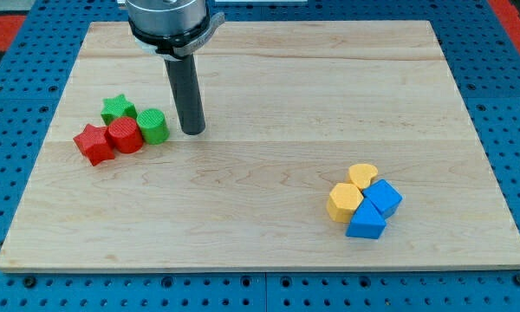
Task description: Move the green circle towards green star
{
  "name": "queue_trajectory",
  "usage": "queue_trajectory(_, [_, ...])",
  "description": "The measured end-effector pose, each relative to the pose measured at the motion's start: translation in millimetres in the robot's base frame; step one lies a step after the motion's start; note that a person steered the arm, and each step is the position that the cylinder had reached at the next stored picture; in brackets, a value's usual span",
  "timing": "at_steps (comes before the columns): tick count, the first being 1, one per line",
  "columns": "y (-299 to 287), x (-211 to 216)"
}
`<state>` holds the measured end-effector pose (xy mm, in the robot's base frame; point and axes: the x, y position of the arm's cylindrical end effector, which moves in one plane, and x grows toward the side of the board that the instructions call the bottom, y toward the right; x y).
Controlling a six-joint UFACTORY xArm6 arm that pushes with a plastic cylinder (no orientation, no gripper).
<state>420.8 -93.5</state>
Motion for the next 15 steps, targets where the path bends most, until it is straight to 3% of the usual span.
queue_trajectory(6, [-14.2, -1.9])
queue_trajectory(9, [-11.3, 23.3])
queue_trajectory(10, [-1.9, 60.6])
queue_trajectory(11, [-32.1, 69.2])
queue_trajectory(13, [-35.9, 19.6])
queue_trajectory(15, [-42.4, 1.5])
